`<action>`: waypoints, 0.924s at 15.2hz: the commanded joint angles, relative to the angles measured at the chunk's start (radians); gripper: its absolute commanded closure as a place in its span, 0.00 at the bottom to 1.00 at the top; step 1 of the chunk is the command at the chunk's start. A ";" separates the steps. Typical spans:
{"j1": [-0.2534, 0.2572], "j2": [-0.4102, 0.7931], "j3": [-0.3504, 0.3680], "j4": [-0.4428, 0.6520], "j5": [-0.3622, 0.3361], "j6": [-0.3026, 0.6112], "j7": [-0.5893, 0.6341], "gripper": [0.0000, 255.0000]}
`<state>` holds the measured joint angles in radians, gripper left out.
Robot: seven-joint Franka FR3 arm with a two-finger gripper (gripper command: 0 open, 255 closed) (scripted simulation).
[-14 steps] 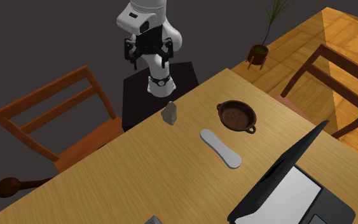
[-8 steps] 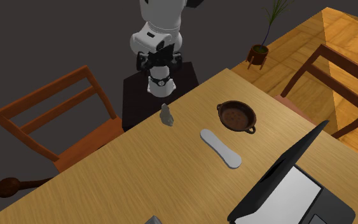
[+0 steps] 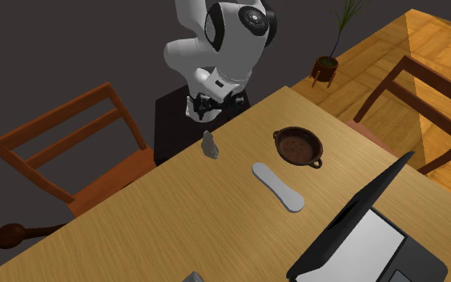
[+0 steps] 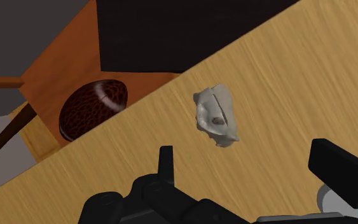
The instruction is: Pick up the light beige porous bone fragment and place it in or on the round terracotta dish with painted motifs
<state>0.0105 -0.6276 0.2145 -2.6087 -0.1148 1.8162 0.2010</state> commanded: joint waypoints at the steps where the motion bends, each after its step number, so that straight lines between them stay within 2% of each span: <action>1: 0.000 0.051 0.037 -0.027 -0.005 0.056 0.055 0.00; 4: -0.001 0.137 0.091 -0.055 -0.018 0.131 0.140 0.00; 11: -0.016 0.168 0.087 -0.131 -0.040 0.237 0.151 0.00; 14: -0.018 0.171 0.086 -0.137 -0.042 0.246 0.152 0.00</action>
<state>-0.0066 -0.4583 0.3011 -2.7439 -0.1560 2.0592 0.3530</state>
